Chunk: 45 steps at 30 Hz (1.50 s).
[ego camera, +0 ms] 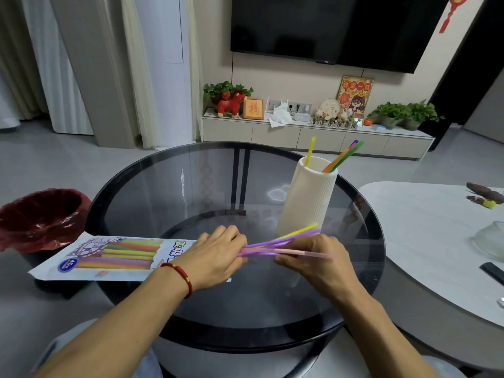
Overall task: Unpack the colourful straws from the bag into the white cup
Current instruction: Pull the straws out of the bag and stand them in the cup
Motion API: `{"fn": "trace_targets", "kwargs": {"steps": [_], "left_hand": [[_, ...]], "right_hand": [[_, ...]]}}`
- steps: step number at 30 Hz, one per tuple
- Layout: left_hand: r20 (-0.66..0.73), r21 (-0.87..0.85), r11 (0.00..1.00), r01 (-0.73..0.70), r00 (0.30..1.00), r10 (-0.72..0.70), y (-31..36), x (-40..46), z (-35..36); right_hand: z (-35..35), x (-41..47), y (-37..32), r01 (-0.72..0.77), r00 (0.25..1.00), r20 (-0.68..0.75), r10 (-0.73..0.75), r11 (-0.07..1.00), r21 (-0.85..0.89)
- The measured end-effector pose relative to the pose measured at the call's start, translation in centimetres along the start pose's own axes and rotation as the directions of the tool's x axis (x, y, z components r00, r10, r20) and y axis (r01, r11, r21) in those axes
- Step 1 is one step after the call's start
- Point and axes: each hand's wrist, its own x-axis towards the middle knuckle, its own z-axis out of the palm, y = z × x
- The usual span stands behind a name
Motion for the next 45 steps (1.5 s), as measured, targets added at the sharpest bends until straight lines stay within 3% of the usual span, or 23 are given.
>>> {"fn": "trace_targets", "kwargs": {"steps": [4,7,8,10,12,14,16,20,25,29,31,33,36,40,43,45], "left_hand": [[-0.071,-0.028,0.998,0.065,0.995,-0.066,0.3,0.3,-0.2],[-0.081,-0.086,0.99,0.108,0.99,-0.115,0.4,0.6,-0.5],[-0.076,-0.101,0.989,0.11,0.99,-0.118,0.4,0.6,-0.6],[-0.087,-0.116,0.989,0.092,0.991,-0.103,0.6,0.5,-0.7],[-0.143,-0.118,0.992,0.035,0.988,-0.051,1.1,0.4,-0.6],[-0.185,-0.131,0.991,-0.037,0.983,0.013,1.8,0.2,-0.4],[-0.192,-0.127,0.987,-0.101,0.978,0.076,2.5,0.1,0.1],[-0.152,-0.124,0.991,-0.058,0.988,0.038,2.3,0.2,0.9],[-0.059,-0.11,0.994,0.02,0.998,-0.026,0.6,0.3,1.3],[-0.039,-0.1,0.994,0.04,0.998,-0.044,0.4,0.4,1.6],[-0.033,-0.102,0.994,0.044,0.998,-0.047,0.7,0.5,1.6],[-0.021,-0.082,0.995,0.05,0.998,-0.052,0.9,0.7,1.6],[-0.018,-0.077,0.995,0.056,0.998,-0.057,1.1,0.9,1.8],[-0.085,-0.098,0.994,0.039,0.995,-0.047,1.1,1.4,1.8],[-0.253,-0.171,0.985,-0.024,0.967,-0.02,1.8,1.8,1.4],[-0.321,-0.356,0.931,-0.084,0.946,-0.038,2.8,2.3,0.5]], "right_hand": [[-0.6,-1.2,0.0,0.128,0.965,-0.221,-0.144,0.988,-0.085],[-0.8,-2.6,0.5,0.264,0.856,-0.481,-0.188,0.96,0.093],[-0.5,-3.1,0.5,0.303,0.848,-0.501,-0.172,0.933,0.193],[0.8,-3.7,0.0,0.233,0.919,-0.384,-0.085,0.903,0.36],[2.8,-3.4,-1.1,-0.041,0.994,-0.067,0.081,0.885,0.464],[5.0,-2.4,-2.3,-0.282,0.959,0.204,0.197,0.74,0.61],[6.7,-1.2,-3.1,-0.28,0.956,0.191,0.221,0.505,0.817],[6.8,-0.1,-3.3,-0.162,0.943,0.019,0.333,0.405,0.9],[0.9,0.3,-1.3,-0.03,0.916,-0.227,0.332,0.619,0.785],[-4.6,-0.6,-0.3,0.102,0.917,-0.376,0.136,0.829,0.55],[-5.7,-0.1,0.2,0.093,0.944,-0.328,0.035,0.927,0.364],[-5.2,0.8,0.4,0.025,0.985,-0.174,0.01,0.98,0.197],[-3.2,1.3,0.6,-0.06,0.998,0.004,0.06,0.989,0.133],[-2.5,0.9,1.7,-0.064,0.998,0.001,0.064,0.983,0.173],[-3.8,0.4,1.9,-0.008,0.984,-0.168,0.057,0.96,0.279],[-5.8,0.5,1.6,0.075,0.911,-0.385,0.15,0.856,0.511]]}}
